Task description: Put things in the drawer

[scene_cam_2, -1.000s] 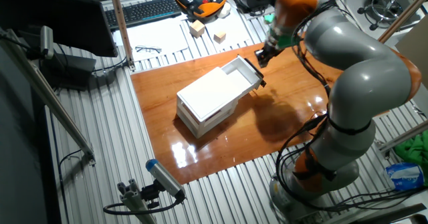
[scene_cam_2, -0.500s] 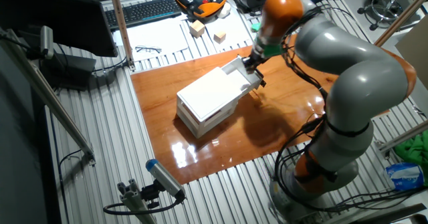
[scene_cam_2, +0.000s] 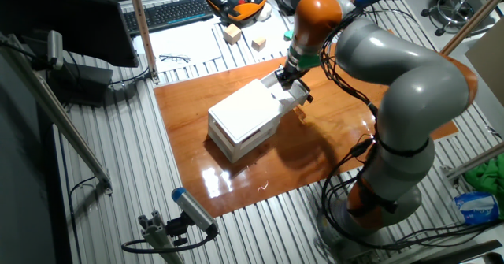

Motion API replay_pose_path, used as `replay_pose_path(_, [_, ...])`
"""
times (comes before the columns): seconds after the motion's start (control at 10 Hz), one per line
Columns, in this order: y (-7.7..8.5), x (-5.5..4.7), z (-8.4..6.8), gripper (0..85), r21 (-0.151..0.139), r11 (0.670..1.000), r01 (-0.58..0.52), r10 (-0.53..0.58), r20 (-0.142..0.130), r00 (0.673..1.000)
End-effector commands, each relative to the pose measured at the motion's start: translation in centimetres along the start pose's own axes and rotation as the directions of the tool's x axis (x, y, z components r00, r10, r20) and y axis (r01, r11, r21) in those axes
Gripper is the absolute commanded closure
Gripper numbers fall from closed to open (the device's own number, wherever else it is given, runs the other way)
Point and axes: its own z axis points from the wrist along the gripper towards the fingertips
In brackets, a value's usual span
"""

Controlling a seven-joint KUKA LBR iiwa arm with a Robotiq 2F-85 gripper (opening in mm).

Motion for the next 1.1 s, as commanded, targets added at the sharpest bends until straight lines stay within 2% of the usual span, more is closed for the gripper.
replay_pose_path(0.0, [0.1, -0.1, 0.3, 85.0, 0.007, 1.000, -0.001, 0.001, 0.001, 1.000])
replay_pose_path(0.2, [0.4, 0.0, 0.7, 85.0, 0.013, 1.000, -0.011, 0.011, 0.006, 1.000])
replay_pose_path(0.3, [0.6, 0.0, 0.9, 85.0, 0.031, 0.999, -0.007, 0.007, 0.006, 1.000])
replay_pose_path(0.4, [0.8, -0.1, 1.3, 85.0, 0.037, 0.999, -0.004, 0.004, 0.005, 1.000])
replay_pose_path(0.7, [1.0, -0.3, 2.1, 85.0, 0.027, 1.000, -0.008, 0.008, 0.002, 1.000])
replay_pose_path(1.0, [1.5, -0.1, 2.9, 85.0, 0.031, 0.999, -0.023, 0.023, 0.005, 1.000])
